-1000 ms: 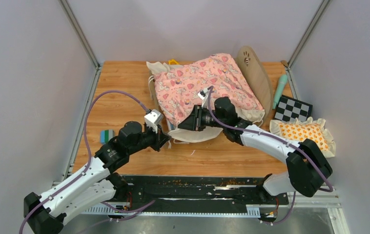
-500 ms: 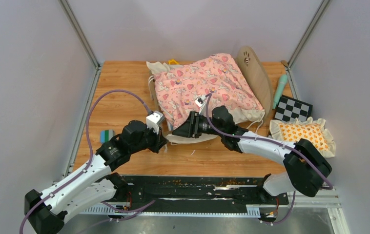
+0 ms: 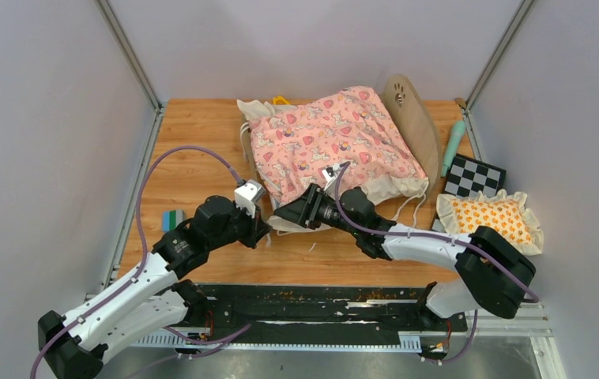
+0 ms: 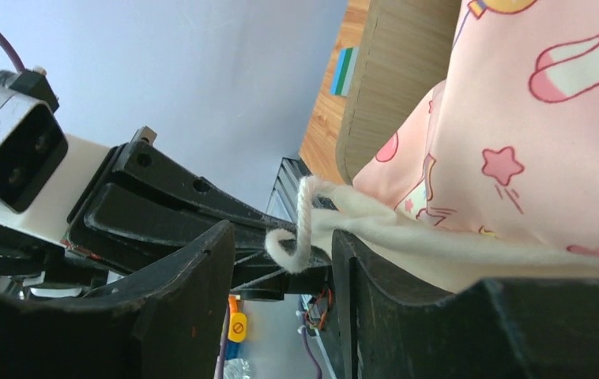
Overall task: Set up the pet bed
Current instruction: Cross the ropes on the bed frame.
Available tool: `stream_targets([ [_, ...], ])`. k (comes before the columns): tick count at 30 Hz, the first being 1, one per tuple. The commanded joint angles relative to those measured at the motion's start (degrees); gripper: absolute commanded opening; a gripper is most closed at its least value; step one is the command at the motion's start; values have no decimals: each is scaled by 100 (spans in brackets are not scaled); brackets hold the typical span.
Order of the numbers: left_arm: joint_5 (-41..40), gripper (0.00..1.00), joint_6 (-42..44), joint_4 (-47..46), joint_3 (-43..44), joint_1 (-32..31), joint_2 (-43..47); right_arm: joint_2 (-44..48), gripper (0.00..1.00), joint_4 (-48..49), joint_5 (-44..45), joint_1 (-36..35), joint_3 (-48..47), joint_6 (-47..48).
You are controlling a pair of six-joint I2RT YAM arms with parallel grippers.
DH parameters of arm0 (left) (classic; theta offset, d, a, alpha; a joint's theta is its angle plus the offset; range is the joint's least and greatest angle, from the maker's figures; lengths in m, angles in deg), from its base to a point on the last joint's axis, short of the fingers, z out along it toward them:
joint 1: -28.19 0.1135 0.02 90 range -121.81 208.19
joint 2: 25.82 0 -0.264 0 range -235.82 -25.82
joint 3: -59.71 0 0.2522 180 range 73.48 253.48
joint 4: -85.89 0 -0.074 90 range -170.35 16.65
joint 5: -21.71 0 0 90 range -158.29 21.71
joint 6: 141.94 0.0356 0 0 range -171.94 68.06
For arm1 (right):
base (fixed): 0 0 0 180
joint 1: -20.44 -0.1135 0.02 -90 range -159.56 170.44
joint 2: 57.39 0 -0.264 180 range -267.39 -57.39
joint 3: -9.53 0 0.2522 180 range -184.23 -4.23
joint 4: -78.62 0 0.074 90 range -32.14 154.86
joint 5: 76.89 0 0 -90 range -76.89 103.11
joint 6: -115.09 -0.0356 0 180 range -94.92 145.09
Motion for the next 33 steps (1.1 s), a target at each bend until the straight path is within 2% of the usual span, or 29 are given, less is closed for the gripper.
stream_targets([
  [1,101,0,-22,-77,10,-20,130,-253,47,930,276,-54,-36,-482],
  [17,237,0,-19,-112,-52,-24,164,-69,46,626,1513,-675,-138,-259],
  [27,378,0,-50,-145,-81,-21,217,-604,40,793,1715,-773,-503,-430],
  [33,373,2,-41,-148,-105,-19,203,-530,39,647,1914,-992,-620,-360],
])
